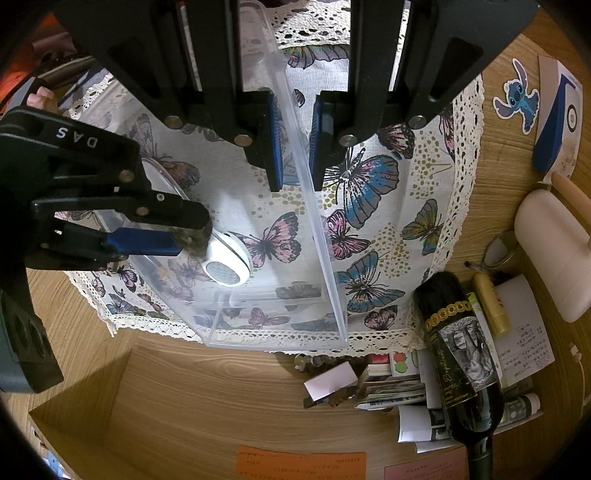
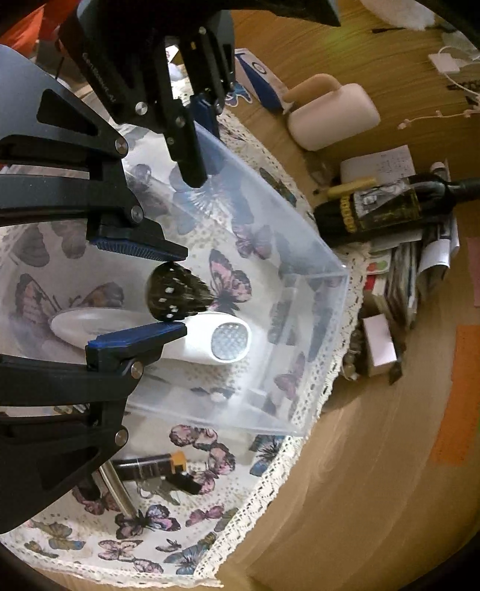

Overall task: Organize rigid objects
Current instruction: 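Carry the black object into the box and open the right tool, then move the right tool to the small white cube and grasp it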

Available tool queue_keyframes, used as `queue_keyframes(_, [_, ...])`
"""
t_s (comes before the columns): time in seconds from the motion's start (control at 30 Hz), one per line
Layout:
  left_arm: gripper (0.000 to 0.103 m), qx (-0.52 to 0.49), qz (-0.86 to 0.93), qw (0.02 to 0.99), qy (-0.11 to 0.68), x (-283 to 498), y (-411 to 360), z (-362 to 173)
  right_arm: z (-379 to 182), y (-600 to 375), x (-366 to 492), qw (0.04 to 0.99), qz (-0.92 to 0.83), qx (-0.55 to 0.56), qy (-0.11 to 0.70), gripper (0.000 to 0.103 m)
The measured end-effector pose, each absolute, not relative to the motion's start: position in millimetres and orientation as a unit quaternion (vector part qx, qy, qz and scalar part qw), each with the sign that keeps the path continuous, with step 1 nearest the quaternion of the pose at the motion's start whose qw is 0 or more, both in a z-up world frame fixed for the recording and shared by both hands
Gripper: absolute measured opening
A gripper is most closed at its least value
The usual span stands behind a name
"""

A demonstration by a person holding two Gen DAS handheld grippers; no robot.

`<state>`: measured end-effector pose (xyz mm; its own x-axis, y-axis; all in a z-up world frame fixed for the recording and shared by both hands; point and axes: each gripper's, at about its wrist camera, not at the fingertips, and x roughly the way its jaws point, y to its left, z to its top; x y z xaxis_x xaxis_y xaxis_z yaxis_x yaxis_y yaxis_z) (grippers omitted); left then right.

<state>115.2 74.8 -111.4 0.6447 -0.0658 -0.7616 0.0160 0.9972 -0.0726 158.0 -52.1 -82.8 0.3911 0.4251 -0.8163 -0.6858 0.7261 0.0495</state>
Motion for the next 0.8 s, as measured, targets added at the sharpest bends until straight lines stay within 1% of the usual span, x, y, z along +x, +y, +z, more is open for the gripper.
queue_keyframes(0.07, [0.014,-0.03,-0.023,0.906,0.421,115,75,-111,-83,-52,157,0.821,0.337,-0.15,0.436,0.032])
queue_keyframes(0.2, [0.014,-0.029,-0.022,0.906,0.421,115,75,-111,-79,-55,156,0.826,0.333,-0.151,0.428,0.039])
queue_keyframes(0.3, [0.014,-0.029,-0.022,0.906,0.421,115,75,-112,-71,-60,154,0.835,0.328,-0.151,0.414,0.042])
queue_keyframes(0.4, [0.014,-0.028,-0.021,0.907,0.42,117,74,-110,-60,-68,152,0.848,0.319,-0.146,0.398,0.051])
queue_keyframes(0.6, [0.014,-0.025,-0.019,0.909,0.416,117,72,-108,-37,-98,150,0.876,0.284,-0.126,0.368,0.059])
queue_keyframes(0.8, [0.014,-0.026,-0.016,0.908,0.419,119,72,-107,-27,-140,154,0.895,0.236,-0.099,0.365,0.06])
